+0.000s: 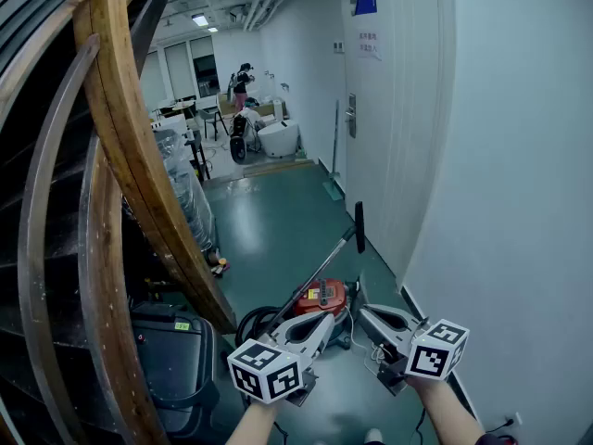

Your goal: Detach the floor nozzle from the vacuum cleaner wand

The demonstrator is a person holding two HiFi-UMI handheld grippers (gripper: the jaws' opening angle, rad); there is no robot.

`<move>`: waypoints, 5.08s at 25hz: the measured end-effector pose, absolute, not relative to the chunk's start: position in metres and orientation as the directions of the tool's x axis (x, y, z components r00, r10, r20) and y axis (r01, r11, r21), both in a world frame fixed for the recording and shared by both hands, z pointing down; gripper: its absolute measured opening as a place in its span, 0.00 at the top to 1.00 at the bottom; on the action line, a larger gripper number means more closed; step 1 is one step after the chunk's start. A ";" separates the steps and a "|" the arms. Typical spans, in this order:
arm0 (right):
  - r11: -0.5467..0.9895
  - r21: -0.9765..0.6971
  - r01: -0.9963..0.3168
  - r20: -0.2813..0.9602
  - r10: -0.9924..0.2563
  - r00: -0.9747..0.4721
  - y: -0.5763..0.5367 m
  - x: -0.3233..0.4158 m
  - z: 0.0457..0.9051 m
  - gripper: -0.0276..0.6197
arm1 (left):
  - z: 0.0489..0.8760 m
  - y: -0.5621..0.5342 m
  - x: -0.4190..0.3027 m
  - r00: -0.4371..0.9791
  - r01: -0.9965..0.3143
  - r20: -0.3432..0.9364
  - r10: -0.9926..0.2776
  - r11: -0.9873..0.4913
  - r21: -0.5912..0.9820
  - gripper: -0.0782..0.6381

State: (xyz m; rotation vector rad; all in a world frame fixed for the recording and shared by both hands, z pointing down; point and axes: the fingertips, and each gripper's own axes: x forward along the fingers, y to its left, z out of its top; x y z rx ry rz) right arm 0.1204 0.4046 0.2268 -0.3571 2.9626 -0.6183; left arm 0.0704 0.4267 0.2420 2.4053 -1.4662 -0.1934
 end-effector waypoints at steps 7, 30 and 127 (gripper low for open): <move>0.888 -0.407 -0.213 -0.042 -0.251 -0.967 0.407 0.116 0.230 0.93 | 0.244 0.431 0.066 0.471 -0.838 0.052 -0.880 -0.429 0.338 0.89; 0.840 -0.487 -0.240 -0.023 -0.287 -0.958 0.349 0.130 0.260 0.93 | 0.278 0.371 0.069 0.505 -0.818 0.120 -0.855 -0.430 0.382 0.89; 0.553 -0.705 -0.444 0.157 -0.488 -0.858 -0.120 -0.008 0.413 0.93 | 0.424 -0.098 -0.091 0.647 -0.723 0.323 -0.691 -0.420 0.549 0.89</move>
